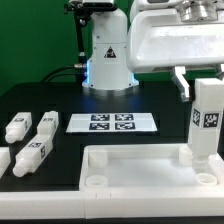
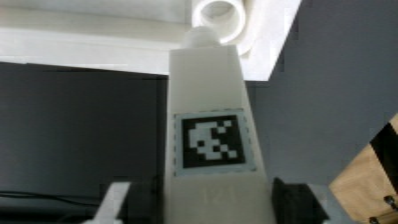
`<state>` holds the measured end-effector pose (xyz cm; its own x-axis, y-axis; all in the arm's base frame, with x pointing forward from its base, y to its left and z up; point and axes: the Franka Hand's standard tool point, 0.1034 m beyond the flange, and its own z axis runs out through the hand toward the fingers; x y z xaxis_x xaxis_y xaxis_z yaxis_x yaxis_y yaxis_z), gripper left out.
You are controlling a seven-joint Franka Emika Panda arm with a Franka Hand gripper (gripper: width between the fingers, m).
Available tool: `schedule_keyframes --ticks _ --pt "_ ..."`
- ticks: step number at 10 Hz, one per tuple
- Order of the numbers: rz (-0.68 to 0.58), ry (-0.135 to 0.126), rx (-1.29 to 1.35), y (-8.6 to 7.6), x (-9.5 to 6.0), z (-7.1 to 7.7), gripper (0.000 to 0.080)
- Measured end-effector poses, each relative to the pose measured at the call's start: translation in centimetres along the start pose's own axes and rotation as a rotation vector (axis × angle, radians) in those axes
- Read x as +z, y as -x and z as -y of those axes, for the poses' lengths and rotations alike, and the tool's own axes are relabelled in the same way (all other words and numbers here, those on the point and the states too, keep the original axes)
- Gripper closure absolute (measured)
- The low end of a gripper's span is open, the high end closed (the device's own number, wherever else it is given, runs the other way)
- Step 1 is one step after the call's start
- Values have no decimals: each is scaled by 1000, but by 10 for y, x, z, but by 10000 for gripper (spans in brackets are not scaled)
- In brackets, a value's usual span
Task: Assemble desk
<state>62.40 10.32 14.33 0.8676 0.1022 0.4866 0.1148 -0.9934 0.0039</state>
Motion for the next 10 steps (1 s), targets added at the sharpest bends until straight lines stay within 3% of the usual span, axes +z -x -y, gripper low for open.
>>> schedule_keyframes --ticks 6,10 --pt "26 -6 -6 13 12 8 514" --pt "5 -6 -15 10 16 12 512"
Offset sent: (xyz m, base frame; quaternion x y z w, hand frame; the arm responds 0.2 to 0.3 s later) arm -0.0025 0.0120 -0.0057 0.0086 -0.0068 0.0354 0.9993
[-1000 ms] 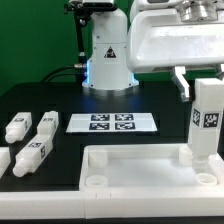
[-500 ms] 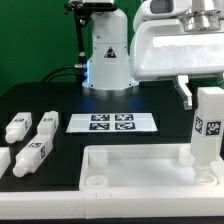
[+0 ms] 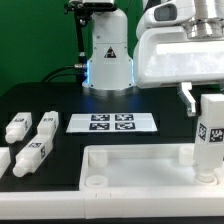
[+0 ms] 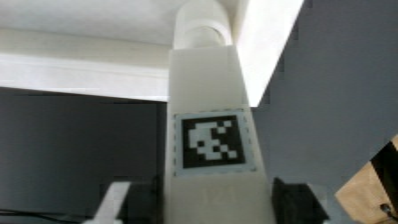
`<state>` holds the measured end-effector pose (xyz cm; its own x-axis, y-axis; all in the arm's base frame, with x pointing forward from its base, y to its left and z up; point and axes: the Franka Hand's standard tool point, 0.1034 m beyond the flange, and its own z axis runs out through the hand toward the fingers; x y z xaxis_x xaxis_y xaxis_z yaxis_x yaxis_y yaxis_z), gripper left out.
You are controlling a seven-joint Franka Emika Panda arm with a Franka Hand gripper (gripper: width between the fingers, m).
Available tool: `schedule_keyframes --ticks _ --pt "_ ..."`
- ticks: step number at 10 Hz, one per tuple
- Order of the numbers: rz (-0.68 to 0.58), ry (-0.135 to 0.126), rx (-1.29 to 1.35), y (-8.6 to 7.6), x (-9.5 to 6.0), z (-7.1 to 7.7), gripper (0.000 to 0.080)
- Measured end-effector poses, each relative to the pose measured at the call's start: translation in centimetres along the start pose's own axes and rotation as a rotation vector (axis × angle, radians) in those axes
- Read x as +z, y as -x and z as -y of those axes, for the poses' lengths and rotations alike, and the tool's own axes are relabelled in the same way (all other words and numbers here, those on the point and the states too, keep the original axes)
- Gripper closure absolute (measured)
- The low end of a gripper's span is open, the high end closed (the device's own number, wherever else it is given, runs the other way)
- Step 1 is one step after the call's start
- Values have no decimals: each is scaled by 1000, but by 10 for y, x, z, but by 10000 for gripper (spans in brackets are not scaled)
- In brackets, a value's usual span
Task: Assemble desk
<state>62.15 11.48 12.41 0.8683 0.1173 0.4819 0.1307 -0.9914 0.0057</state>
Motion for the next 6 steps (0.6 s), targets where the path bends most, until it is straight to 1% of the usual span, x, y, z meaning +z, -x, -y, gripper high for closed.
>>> schedule_keyframes --ticks 4,6 --pt "-17 5 -8 9 9 1 512" --pt "-65 10 -12 7 11 0 512"
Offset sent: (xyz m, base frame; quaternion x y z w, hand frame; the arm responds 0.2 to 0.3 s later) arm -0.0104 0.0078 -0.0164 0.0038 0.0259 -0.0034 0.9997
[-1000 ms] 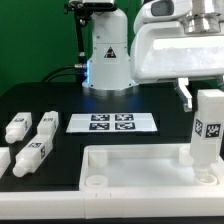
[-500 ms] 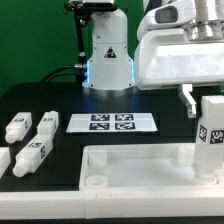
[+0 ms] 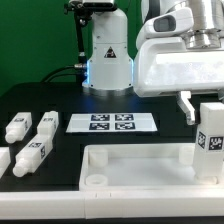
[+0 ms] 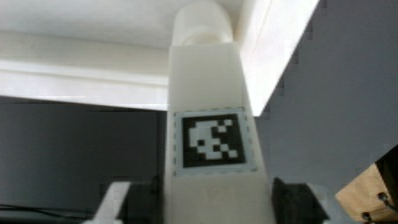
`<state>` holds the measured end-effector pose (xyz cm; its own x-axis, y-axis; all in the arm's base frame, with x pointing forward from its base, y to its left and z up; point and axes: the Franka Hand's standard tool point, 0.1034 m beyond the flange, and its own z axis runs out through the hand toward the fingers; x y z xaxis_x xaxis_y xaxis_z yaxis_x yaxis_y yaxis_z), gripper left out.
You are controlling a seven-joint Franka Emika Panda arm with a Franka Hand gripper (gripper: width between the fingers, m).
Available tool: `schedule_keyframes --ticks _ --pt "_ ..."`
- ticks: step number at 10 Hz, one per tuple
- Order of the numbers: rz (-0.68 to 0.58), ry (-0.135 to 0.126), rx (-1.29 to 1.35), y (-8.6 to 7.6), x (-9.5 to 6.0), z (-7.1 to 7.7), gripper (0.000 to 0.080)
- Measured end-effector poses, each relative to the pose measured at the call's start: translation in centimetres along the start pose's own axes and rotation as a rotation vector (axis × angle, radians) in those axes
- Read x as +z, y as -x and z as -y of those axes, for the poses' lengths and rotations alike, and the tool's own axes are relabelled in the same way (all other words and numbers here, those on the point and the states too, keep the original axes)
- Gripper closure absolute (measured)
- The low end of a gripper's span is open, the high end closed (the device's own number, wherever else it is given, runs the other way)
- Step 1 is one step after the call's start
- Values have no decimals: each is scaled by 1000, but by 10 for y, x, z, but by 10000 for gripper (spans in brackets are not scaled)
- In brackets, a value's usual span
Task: Assemble desk
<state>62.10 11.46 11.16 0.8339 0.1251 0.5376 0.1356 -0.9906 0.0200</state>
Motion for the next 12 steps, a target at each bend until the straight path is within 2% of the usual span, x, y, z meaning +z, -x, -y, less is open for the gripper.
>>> schedule_keyframes --ticks 3,4,5,6,7,8,9,10,12 --pt "3 0 -1 0 0 0 508" --pt "39 -4 0 1 1 1 286" --pt "62 -8 7 -6 -1 0 286" --pt "96 -10 17 -15 -2 -3 179" --pt "217 -22 31 -19 -1 -4 159" --pt "285 -31 48 -31 -3 0 159" --pt "325 -35 56 -35 -2 2 151" --pt "414 -40 57 -29 -2 3 151" --pt "431 -41 57 -32 0 3 151"
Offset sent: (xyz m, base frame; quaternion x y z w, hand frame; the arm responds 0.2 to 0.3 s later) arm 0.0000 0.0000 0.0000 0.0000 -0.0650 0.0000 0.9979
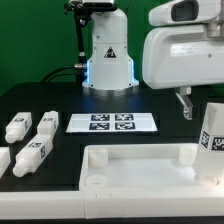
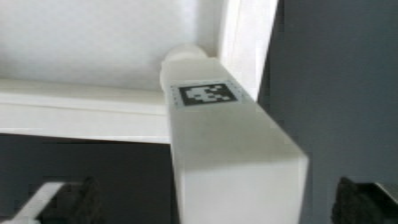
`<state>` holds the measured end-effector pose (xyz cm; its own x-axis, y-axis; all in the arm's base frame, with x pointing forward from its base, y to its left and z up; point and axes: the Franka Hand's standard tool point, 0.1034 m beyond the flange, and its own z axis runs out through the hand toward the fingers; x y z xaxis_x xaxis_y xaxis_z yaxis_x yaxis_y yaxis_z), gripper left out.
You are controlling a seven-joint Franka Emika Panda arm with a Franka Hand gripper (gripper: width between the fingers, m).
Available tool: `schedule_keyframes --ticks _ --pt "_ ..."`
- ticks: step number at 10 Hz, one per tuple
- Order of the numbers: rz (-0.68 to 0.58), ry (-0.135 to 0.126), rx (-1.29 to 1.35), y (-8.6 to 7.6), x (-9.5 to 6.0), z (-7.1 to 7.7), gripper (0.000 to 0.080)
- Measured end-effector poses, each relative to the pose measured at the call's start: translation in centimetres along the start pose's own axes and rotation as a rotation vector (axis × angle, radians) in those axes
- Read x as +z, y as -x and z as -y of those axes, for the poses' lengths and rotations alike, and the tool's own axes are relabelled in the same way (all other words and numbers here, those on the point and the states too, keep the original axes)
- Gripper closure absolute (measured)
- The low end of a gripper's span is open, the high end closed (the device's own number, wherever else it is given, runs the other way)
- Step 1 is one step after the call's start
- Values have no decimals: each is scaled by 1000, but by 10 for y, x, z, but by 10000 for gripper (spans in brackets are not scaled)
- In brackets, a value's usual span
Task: Assemble desk
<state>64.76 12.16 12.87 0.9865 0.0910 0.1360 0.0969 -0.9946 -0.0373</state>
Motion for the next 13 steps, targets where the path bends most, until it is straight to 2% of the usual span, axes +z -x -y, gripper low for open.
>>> schedule_keyframes --ticks 1,2,3,4,5,8,9,11,12,13 --pt "1 0 15 0 0 0 151" --pt "0 0 35 0 0 0 288" --pt "0 0 44 0 0 0 288" --pt "0 0 124 0 0 0 471" --pt "0 2 200 0 0 -2 510" --pt "-1 4 368 0 0 -5 510" --pt "-2 -1 498 -1 0 -10 510" --pt "25 -27 858 1 0 -16 510" --pt "53 -26 989 5 -1 -14 509" --pt "56 -15 974 6 -1 -11 509"
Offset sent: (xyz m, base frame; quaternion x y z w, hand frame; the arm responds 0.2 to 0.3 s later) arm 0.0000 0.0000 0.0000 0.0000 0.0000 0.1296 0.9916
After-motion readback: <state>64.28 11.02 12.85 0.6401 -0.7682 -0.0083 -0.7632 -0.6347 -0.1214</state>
